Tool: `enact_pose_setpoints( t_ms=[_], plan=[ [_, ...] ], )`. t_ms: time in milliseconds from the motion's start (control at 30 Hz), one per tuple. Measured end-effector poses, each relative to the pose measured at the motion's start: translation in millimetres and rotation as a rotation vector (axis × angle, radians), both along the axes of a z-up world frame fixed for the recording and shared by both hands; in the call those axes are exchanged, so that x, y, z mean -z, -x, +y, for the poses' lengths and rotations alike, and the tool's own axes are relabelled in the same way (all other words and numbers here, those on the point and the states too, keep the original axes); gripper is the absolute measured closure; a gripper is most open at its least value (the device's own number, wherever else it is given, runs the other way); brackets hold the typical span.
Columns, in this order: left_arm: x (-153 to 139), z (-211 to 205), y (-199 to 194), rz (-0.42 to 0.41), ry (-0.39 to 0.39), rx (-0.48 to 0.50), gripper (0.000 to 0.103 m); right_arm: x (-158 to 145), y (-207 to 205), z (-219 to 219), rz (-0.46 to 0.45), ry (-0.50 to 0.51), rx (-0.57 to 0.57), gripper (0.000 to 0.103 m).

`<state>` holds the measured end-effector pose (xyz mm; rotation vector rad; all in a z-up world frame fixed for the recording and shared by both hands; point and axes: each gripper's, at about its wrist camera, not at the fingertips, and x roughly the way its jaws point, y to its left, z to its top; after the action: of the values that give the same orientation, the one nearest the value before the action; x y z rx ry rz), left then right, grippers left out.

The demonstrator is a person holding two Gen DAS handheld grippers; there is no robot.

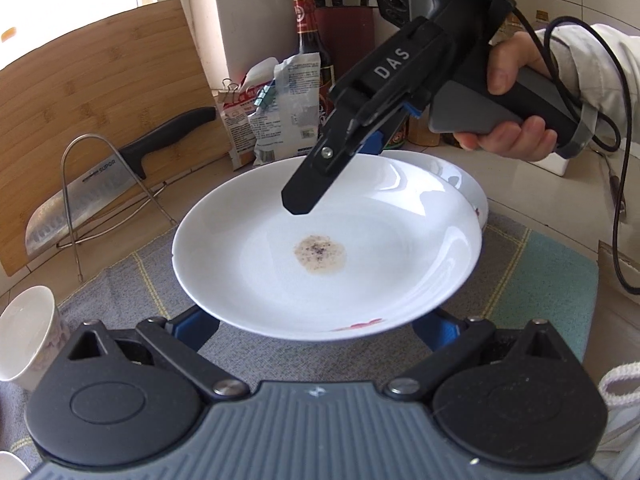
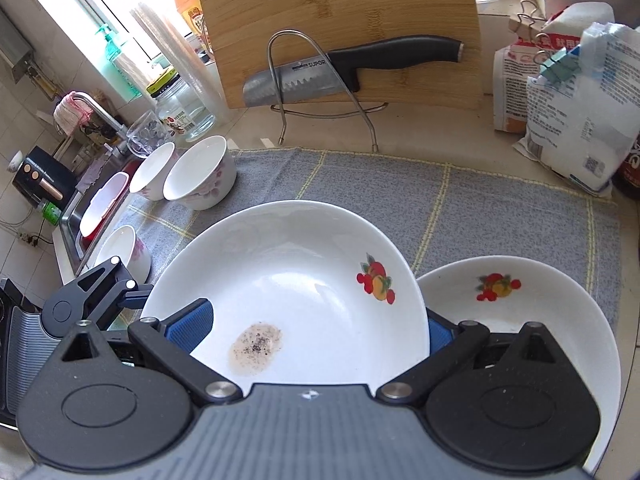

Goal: Organize plates and bowls
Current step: 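Carry the stained plate with both tools toward the stacked white plates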

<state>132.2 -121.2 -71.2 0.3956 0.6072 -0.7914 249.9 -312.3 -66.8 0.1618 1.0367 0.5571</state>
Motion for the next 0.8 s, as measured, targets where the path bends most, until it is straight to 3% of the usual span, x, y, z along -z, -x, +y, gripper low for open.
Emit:
enact_pose_setpoints(
  t_ms=[500,800],
  plan=[
    [6,-44,-3,0.015,-0.01,0.152,0.002,6,26,-55,0.008,0.003,0.151,0.0],
    [17,-61,-10,0.037,-0.022,0.178,0.002,17,27,-75,0.03,0.002,0.185,0.0]
  ],
)
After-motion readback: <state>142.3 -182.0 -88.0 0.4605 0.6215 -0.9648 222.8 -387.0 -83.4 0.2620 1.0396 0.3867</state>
